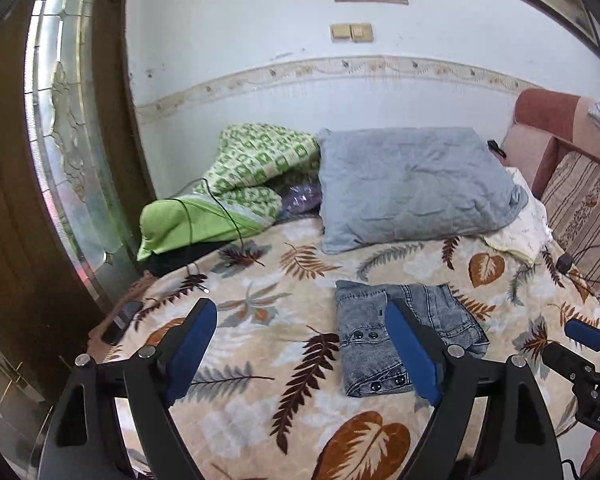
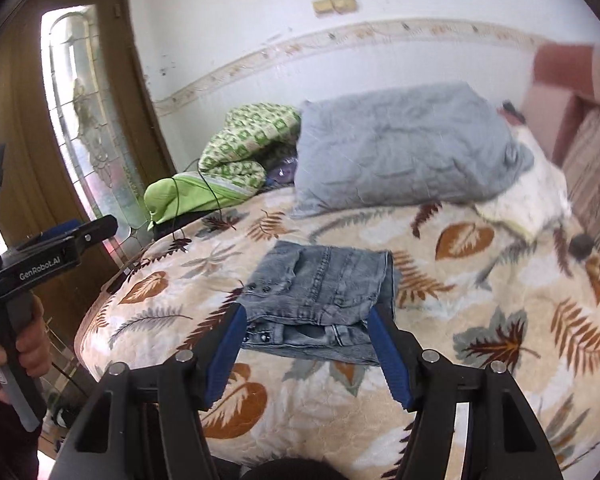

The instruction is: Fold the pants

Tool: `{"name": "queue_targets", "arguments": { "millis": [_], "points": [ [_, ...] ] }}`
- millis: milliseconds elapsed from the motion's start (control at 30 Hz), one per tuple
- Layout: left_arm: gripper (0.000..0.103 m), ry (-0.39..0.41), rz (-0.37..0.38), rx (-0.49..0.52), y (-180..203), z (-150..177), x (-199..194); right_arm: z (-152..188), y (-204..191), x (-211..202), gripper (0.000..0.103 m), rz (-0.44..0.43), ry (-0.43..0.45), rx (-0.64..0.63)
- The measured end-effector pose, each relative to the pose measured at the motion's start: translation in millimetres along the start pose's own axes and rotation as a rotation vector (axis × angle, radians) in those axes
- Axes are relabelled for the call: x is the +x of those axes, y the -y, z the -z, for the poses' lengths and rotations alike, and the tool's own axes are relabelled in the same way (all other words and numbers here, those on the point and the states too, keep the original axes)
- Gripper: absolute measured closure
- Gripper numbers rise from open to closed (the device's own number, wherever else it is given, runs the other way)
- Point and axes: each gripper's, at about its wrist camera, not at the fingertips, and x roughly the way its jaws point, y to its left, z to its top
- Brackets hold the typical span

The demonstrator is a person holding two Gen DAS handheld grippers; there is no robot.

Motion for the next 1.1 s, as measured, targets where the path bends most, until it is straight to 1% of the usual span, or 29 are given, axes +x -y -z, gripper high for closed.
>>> {"name": "queue_targets", "arguments": {
  "millis": [67,133,233,467,667,800,1100],
  "points": [
    [0.012,0.021,-0.004,-0.011,-5,-1,-14,-2,-9,-12,0.036,-0.001,0.020,-0.019],
    [0.004,0.040,-0.012,-0.021,-10,-2,-27,-4,-17,-25,0.032,0.000,0.046,-0.037],
    [0.002,0.093,-0.030,-0.035,-15,-4,-48,-7,-28,-43,0.032,0.019,0.084,-0.066],
    [0.000,0.146,-0.038,-0.023,-15,-8,-82,-10,-43,-70,0.031,0.032,0.133,-0.091],
    [0.000,0.141,-0.041,-0.030,-15,-9,-94,-14,-49,-86,0.031,0.026,0.162,-0.097],
    [0.000,0.134,-0.049,-0.029,-14,-9,-93,-13,-51,-90,0.031,0.028,0.173,-0.103],
    [0.000,0.104,-0.058,-0.022,-11,-8,-81,-14,-47,-83,0.031,0.032,0.167,-0.094]
  ]
}}
